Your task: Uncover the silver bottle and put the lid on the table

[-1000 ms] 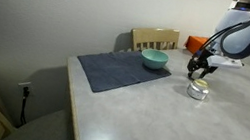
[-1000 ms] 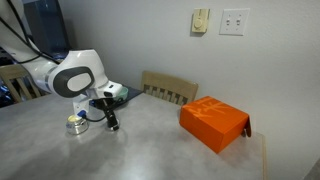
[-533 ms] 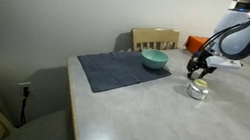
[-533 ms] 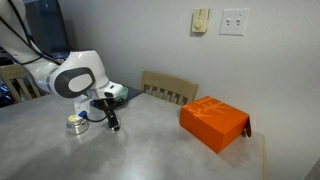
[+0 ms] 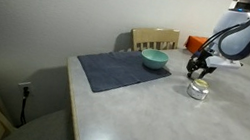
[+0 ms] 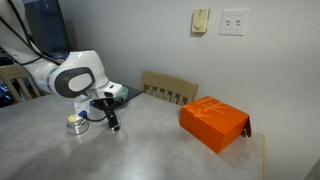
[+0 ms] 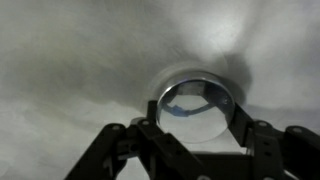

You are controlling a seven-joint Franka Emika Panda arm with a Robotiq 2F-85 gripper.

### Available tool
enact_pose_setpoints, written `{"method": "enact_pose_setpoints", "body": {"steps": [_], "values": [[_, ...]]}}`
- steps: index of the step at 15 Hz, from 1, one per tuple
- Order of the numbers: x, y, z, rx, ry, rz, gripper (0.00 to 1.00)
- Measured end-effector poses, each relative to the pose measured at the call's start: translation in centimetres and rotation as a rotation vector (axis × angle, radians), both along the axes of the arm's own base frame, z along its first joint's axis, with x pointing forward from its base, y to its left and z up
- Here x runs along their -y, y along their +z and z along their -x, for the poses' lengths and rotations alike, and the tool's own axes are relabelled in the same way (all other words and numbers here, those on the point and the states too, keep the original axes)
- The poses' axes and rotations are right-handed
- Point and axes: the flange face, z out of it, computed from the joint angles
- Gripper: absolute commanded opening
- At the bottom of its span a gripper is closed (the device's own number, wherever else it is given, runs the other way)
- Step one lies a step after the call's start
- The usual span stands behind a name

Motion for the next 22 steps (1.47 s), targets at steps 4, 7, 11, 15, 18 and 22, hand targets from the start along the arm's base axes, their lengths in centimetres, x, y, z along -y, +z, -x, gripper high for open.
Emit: {"method": "enact_pose_setpoints", "body": {"steps": [4, 7, 11, 15, 18, 22], "values": [[-0.05, 0.01, -0.01, 0.000, 0.001, 0.004, 0.56], [-0.05, 0.01, -0.01, 0.000, 0.001, 0.004, 0.82], [0.02, -0.16, 0.04, -0.004, 0.000, 0.005, 1.00], [0.07, -0.78, 0.12, -0.012, 0.000, 0.008, 1.00], [0.06, -0.77, -0.09, -0.009, 0.001, 0.008, 1.00], [0.05, -0.76, -0.15, -0.008, 0.001, 0.008, 1.00]]}}
